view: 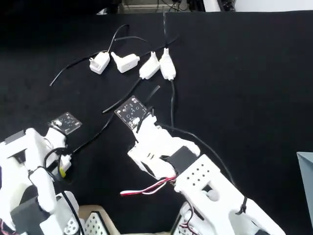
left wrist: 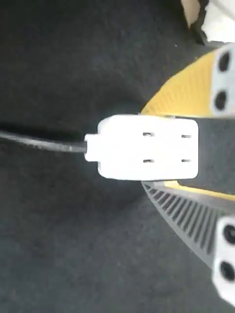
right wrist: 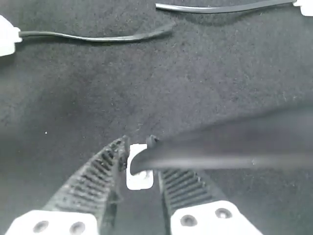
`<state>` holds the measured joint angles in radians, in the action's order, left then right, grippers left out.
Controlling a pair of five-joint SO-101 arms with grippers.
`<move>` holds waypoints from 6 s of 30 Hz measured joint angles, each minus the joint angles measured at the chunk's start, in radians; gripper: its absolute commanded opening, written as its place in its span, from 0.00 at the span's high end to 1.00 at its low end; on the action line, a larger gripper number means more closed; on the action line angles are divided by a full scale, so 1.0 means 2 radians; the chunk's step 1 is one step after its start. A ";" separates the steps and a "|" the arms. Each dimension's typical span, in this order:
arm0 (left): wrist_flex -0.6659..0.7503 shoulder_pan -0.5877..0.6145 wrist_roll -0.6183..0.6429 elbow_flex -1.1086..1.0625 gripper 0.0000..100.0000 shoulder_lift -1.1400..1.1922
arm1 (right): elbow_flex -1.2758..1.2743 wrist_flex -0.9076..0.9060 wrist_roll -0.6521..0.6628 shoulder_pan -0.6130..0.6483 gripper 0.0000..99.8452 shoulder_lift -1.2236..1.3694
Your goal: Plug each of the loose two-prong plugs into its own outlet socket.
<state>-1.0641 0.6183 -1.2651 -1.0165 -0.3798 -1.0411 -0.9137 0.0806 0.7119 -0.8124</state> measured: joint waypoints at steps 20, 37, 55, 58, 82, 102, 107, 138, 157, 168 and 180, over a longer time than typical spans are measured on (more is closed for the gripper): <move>0.111 -0.326 0.352 0.036 0.92 0.007 | 0.000 0.000 0.000 0.000 0.99 0.000; 0.077 -0.311 0.417 0.100 0.73 0.031 | 0.000 0.000 0.000 0.000 0.99 0.000; 0.138 -0.249 0.348 -0.010 0.73 -0.034 | 0.000 0.000 0.000 0.000 0.99 0.000; 0.163 -0.221 0.336 -0.010 0.73 -0.035 | 0.000 0.000 0.000 0.000 0.99 0.000; -0.005 -0.064 0.478 0.021 0.73 -0.220 | 0.062 0.022 0.000 0.001 0.99 0.038; 0.031 0.088 0.539 -0.234 0.73 -0.557 | 0.341 0.117 0.000 0.075 0.99 0.432; 0.028 0.088 0.546 -0.249 0.73 -0.594 | 0.370 0.132 0.000 0.078 0.99 0.473; 0.027 0.088 0.546 -0.249 0.73 -0.603 | 0.370 0.183 0.000 0.091 0.99 0.512; 0.027 0.088 0.546 -0.254 0.73 -0.605 | 0.353 0.201 0.000 0.076 0.99 0.529; 0.027 0.088 0.546 -0.254 0.73 -0.605 | 0.354 0.197 -0.001 0.078 0.99 0.535; 0.027 0.088 0.546 -0.254 0.73 -0.605 | 0.358 0.157 0.031 0.079 0.99 0.556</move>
<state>-1.0104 0.7948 -0.1726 -1.5244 -1.5888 -0.3245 -0.5992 0.1419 0.8700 0.3000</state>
